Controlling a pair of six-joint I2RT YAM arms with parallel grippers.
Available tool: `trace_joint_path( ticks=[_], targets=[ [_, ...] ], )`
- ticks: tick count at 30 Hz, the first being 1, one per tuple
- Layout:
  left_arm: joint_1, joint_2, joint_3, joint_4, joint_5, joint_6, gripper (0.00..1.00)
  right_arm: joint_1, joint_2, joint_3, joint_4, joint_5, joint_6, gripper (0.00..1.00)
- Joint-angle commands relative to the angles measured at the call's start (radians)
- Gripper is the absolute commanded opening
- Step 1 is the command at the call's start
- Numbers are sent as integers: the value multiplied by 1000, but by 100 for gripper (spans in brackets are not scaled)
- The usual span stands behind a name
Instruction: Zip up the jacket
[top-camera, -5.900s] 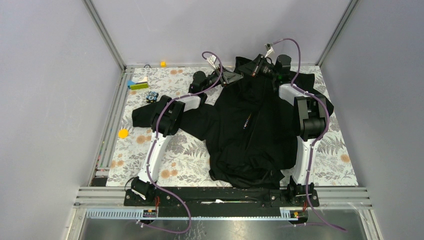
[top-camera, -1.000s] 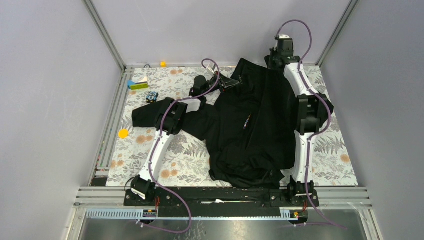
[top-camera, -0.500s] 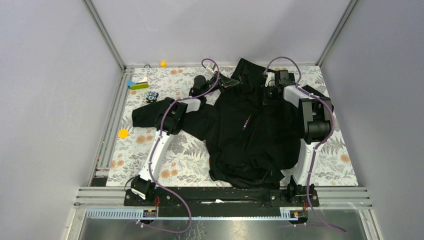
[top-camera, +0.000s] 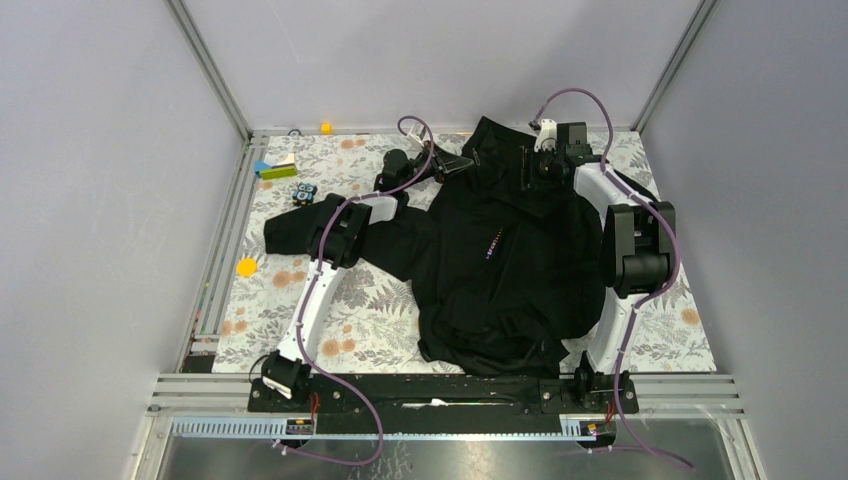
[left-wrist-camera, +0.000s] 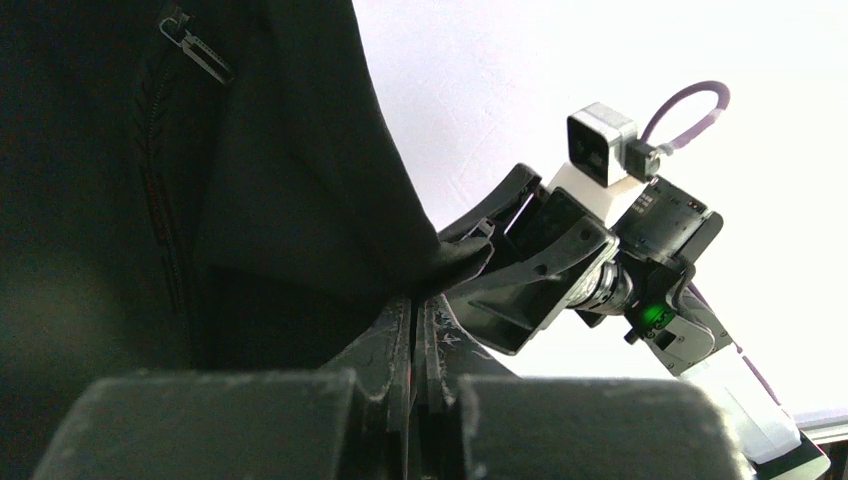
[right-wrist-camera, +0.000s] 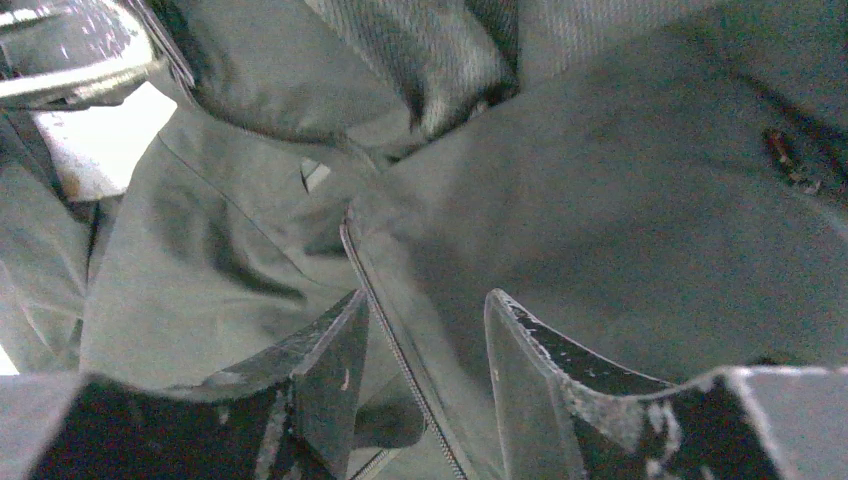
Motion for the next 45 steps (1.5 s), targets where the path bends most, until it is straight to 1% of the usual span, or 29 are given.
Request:
trace_joint_path(
  ticks=[1,4,8,13,17,21,27,32,36,37,38,41,43,45],
  targets=[
    [1,-33,15,46,-9,6,0,25,52,79,35,-16,14,57],
    [1,-32,15,47,-9,6,0,56,88,101,50,2,8,61],
    [0,-31,16,48,-8,3,0,88,132,135,31,69,-12,63],
    [-1,-28,21,51,-7,-1,0,95,149,134,23,118,-30,66],
    [-1,-27,22,51,-6,-1,0,97,180,148,24,122,-22,63],
    [-1,-28,22,51,-5,-1,0,103,195,156,19,114,-23,57],
    [-1,-28,22,54,-4,-3,0,110,213,155,8,144,-31,59],
    [0,-28,22,54,-3,-4,0,126,249,195,-27,177,-37,56],
    [1,-28,22,57,-2,-7,0,157,283,241,-86,242,-61,54],
    [1,-28,22,57,-1,-7,0,163,293,254,-101,255,-67,53],
    [2,-28,22,59,-1,-7,0,167,300,265,-111,260,-68,49],
    [2,-28,22,63,-1,-11,0,169,296,273,-108,255,-58,34],
    [3,-28,22,65,-1,-13,0,170,273,254,-75,242,-41,24],
    [4,-28,21,67,0,-15,0,169,241,231,-12,236,-20,19]
  ],
)
